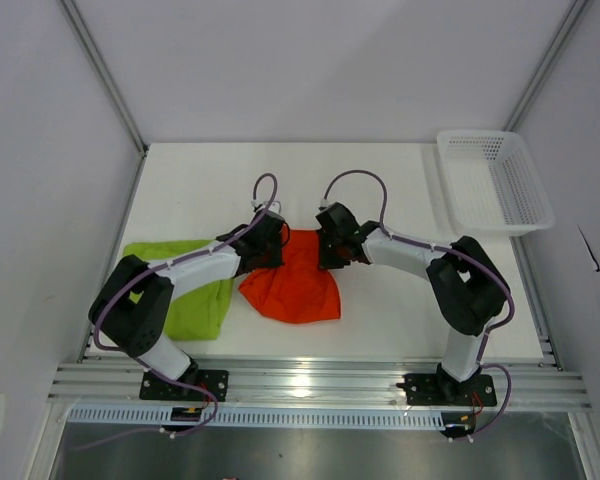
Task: Fold and stack the shorts
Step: Neatly place the folded shorts to the corner
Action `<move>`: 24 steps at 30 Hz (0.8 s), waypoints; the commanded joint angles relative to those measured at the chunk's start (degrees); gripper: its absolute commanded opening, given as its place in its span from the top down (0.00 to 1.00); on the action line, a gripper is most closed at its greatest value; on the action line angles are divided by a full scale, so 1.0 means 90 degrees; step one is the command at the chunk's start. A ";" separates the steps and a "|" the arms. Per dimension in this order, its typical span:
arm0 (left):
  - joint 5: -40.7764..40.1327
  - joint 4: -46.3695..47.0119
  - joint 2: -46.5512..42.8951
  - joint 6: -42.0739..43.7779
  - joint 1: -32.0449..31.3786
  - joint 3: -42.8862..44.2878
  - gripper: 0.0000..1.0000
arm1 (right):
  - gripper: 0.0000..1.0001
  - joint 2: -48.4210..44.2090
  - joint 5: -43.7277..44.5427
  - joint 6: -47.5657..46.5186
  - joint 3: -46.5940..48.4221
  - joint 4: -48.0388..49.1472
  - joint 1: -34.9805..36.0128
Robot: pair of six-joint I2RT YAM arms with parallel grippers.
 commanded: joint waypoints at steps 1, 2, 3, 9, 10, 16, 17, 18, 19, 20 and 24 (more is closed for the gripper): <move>-0.0285 -0.0364 -0.0277 0.0208 -0.0091 0.0353 0.98 | 1.00 -0.0364 0.0265 0.0261 0.0523 0.0102 0.0281; -0.0334 -0.0597 -0.0346 0.0218 -0.0061 0.0412 1.00 | 1.00 -0.0374 0.0277 0.0338 0.0563 0.0150 0.0330; -0.0412 -0.0725 -0.0501 0.0257 -0.0061 0.0461 1.00 | 1.00 -0.0423 0.0286 0.0387 0.0583 0.0189 0.0437; -0.0529 -0.1408 -0.1389 0.0306 -0.0042 0.0568 1.00 | 1.00 -0.0667 0.0618 0.0573 0.0866 0.0278 0.0877; -0.0569 -0.1574 -0.1459 0.0306 -0.0013 0.0713 1.00 | 1.00 -0.0687 0.0609 0.0593 0.0924 0.0278 0.0916; -0.0423 -0.2395 -0.2064 0.0296 0.0583 0.0803 1.00 | 1.00 -0.0521 0.0502 0.0749 0.1461 0.0365 0.1277; -0.0403 -0.2474 -0.2307 0.0306 0.0777 0.0784 1.00 | 1.00 -0.0424 0.0501 0.0740 0.1559 0.0385 0.1404; -0.0393 -0.2552 -0.2425 0.0297 0.0885 0.0735 1.00 | 1.00 -0.0356 0.0511 0.0759 0.1782 0.0385 0.1473; -0.0451 -0.2765 -0.2620 0.0268 0.0983 0.0744 1.00 | 1.00 -0.0287 0.0492 0.0749 0.1910 0.0424 0.1570; -0.0500 -0.2884 -0.2709 0.0248 0.1197 0.0735 1.00 | 1.00 -0.0122 0.0472 0.0759 0.2037 0.0424 0.1619; -0.0511 -0.3382 -0.2982 0.0247 0.1978 0.0813 1.00 | 1.00 0.0405 0.0249 0.0847 0.2594 0.0794 0.1834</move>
